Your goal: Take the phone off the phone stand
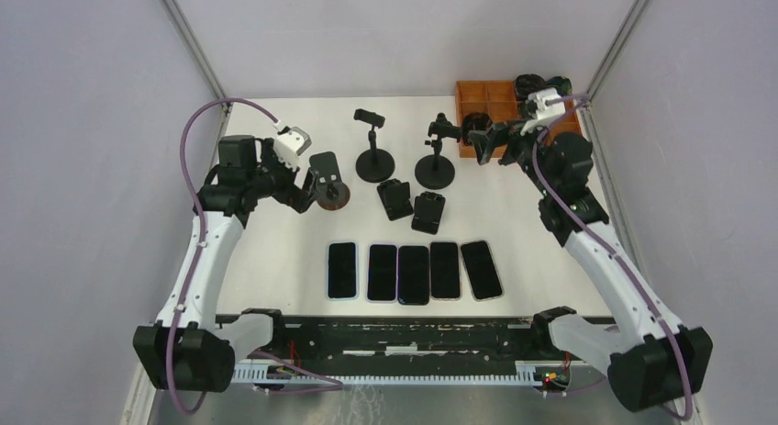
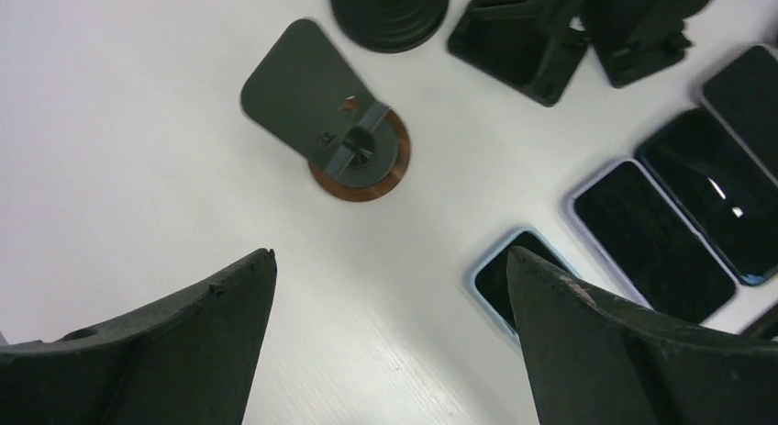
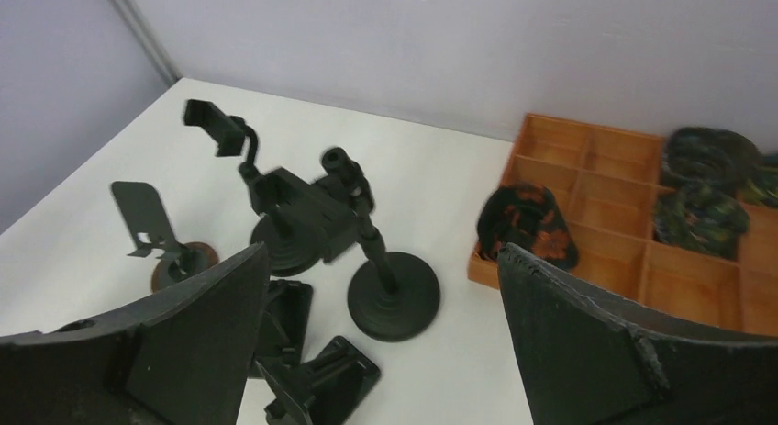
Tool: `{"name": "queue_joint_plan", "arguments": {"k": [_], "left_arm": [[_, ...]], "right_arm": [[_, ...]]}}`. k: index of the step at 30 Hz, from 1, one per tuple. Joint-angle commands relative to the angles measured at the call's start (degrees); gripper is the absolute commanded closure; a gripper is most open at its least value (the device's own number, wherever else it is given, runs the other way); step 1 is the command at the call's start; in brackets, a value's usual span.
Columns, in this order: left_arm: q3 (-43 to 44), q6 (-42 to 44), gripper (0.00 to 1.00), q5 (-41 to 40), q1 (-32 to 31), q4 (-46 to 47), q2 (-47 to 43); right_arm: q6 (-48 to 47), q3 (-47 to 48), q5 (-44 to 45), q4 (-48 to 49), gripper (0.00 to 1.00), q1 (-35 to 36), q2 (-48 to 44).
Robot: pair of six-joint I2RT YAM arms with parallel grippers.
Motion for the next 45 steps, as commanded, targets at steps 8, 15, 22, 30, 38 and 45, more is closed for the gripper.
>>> {"name": "queue_joint_plan", "arguments": {"k": [8,15,22,30,38,45], "left_arm": [[-21.34,-12.34,0.00,1.46,8.69,41.12,6.70],[-33.29,-17.24,0.00,-1.29,9.00,66.59,14.60],[-41.77,-21.09,0.00,-2.28,9.30,88.40,19.40],[-46.97,-24.50,0.00,-6.16,9.62,102.06,22.64],[-55.34,-26.47,0.00,-11.84,8.66,121.44,26.81],[-49.76,-24.88,0.00,-14.85,7.11,109.29,25.94]], "right_arm": [[-1.62,-35.22,40.81,14.88,0.02,-0.10,-12.26],[-10.90,-47.10,51.82,30.33,0.02,-0.21,-6.86],[-15.24,-54.29,56.82,51.01,0.02,-0.21,3.84],[-20.37,-60.59,55.78,71.24,0.02,-0.21,10.19],[-24.31,-67.67,46.00,85.16,0.02,-0.20,11.20],[-23.30,-65.32,42.98,84.23,0.02,-1.71,15.64]]}}
